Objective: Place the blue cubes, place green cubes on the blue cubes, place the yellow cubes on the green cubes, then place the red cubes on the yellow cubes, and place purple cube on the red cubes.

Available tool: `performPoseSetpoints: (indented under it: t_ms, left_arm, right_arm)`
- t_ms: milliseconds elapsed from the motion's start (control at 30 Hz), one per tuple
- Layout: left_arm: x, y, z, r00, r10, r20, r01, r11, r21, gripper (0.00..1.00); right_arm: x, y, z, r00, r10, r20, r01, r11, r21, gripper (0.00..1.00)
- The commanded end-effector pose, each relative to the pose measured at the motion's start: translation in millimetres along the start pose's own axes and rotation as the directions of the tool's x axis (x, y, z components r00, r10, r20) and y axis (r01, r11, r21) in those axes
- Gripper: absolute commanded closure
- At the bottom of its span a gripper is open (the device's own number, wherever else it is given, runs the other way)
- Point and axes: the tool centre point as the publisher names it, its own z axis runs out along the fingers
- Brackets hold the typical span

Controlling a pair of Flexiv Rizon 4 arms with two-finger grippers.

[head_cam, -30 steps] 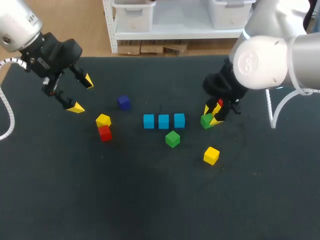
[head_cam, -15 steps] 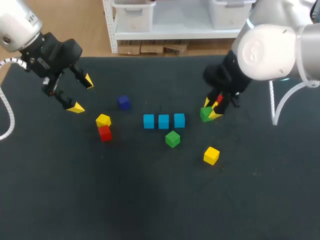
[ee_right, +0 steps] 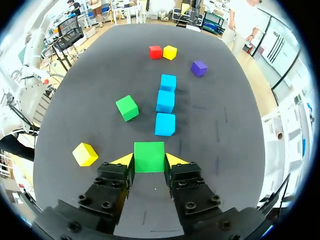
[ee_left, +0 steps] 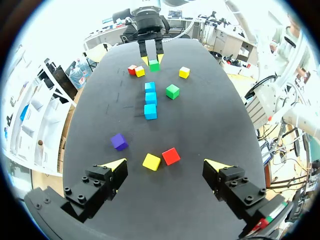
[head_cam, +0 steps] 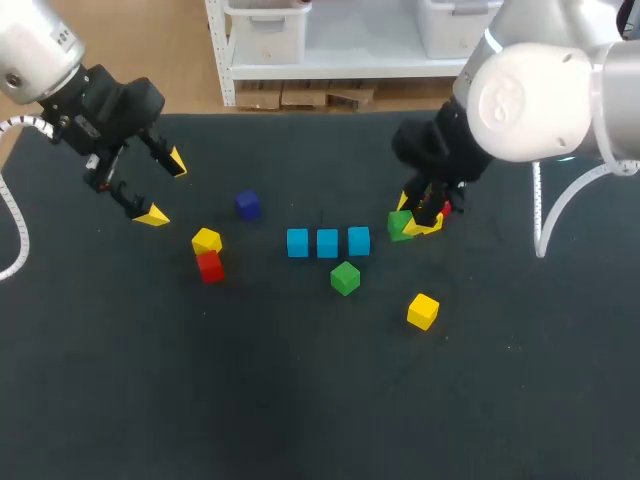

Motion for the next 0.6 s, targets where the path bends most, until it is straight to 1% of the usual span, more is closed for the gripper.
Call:
performPoseSetpoints:
  t_ms: [33,167,433,600]
  left_arm:
    - [1.1,1.2,0.4,1.0,0.003,0.002,-0.003,1.0,0.002,0.0]
    - [1.1,1.2,0.4,1.0,0.003,0.002,-0.003,1.0,0.002,0.0]
    - [1.1,1.2,0.4,1.0,0.003,0.002,-0.003,1.0,0.002,0.0]
    - [1.1,1.2,0.4,1.0,0.003,0.002,-0.003,1.0,0.002,0.0]
  right_arm:
    - [-2.2,1.1,0.9,1.0,-0.004,0.01,0.004,1.0,0.006,1.0]
    - [-7.3,1.1,-0.6,1.0,-0.008,0.013,0.007,1.0,0.014,1.0]
    - [-17.0,0.4,-3.7,1.0,-0.002,-0.009,0.002,0.999,0.047,1.0]
    - [-27.6,0.2,-0.6,1.0,-0.008,-0.02,0.009,0.999,0.049,1.0]
